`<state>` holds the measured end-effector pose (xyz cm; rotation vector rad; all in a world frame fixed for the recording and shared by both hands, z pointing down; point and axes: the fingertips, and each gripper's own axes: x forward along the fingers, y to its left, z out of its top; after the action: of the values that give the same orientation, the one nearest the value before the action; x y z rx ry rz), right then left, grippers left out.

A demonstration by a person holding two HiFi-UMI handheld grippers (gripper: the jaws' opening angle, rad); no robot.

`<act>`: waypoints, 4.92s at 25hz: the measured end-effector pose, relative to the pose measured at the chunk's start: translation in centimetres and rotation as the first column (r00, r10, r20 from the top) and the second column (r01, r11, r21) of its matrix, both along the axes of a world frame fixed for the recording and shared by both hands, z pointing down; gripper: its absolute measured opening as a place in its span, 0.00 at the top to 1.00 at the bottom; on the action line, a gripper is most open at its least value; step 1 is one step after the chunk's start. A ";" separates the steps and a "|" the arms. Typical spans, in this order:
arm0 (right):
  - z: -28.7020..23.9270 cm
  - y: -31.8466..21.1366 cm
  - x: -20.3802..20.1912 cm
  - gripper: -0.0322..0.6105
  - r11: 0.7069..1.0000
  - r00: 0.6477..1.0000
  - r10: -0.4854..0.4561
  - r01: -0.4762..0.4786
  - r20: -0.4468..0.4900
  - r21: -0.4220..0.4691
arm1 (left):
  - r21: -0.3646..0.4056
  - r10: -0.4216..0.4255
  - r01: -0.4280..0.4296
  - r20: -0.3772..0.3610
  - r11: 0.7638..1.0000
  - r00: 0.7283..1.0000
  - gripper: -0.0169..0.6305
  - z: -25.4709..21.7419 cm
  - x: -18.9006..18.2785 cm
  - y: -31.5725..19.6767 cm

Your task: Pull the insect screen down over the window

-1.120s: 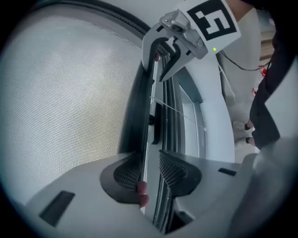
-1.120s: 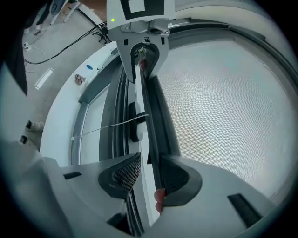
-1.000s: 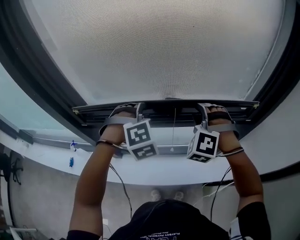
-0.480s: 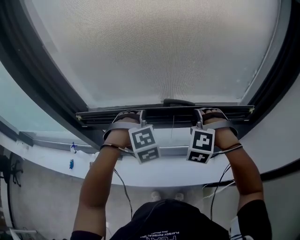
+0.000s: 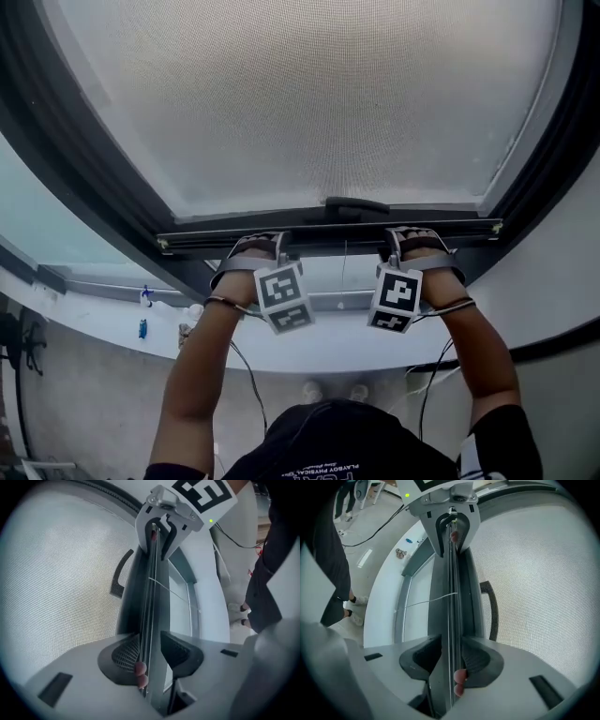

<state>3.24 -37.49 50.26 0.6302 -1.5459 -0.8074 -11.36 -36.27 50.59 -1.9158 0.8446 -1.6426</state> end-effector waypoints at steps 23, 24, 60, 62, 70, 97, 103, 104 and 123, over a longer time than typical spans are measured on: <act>1.8 -0.3 -0.3 0.75 0.999 0.998 0.045 -0.046 0.045 0.016 | 0.045 -0.035 0.035 0.000 0.998 0.999 0.76 2.2 0.1 -0.4; 1.8 -0.3 -0.4 0.75 0.999 0.998 0.046 -0.047 0.053 0.015 | 0.049 -0.038 0.038 -0.003 0.998 0.999 0.76 2.2 0.1 -0.4; 1.7 -1.0 0.1 0.77 0.993 0.996 0.087 -0.089 0.028 0.072 | 0.088 -0.031 0.029 0.015 0.996 0.999 0.76 2.2 -0.2 -1.3; 1.7 -1.0 0.1 0.77 0.993 0.996 0.086 -0.087 0.024 0.074 | 0.087 -0.027 0.026 0.018 0.996 0.999 0.76 2.2 -0.3 -1.3; 0.3 -0.4 -0.1 0.77 0.983 0.966 0.132 -0.157 0.223 0.096 | 0.137 -0.041 0.050 -0.071 0.989 0.997 0.76 1.4 -0.8 -0.8; -6.6 14.1 -2.9 0.94 0.922 0.426 0.190 -0.386 0.885 -0.012 | 0.109 0.024 0.206 -0.926 0.973 0.377 0.97 -7.6 0.5 11.0; -6.7 18.3 -2.6 0.94 0.943 0.364 0.132 -0.333 0.922 -0.004 | 0.078 -0.015 0.287 -0.951 0.955 0.308 0.97 -6.9 0.0 15.6; -6.9 19.2 -2.4 0.94 0.946 0.344 0.117 -0.323 0.932 0.000 | 0.070 -0.022 0.298 -0.955 0.952 0.296 0.97 -6.8 -0.1 16.5; -5.6 37.8 2.0 0.94 0.968 0.186 0.124 -0.238 0.975 -0.077 | 0.054 -0.043 0.369 -0.968 0.928 0.248 0.97 -5.6 4.3 36.0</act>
<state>5.26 0.31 44.63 1.6021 -2.5280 -0.1720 -7.02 -0.29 45.00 -2.5801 1.7301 -0.1158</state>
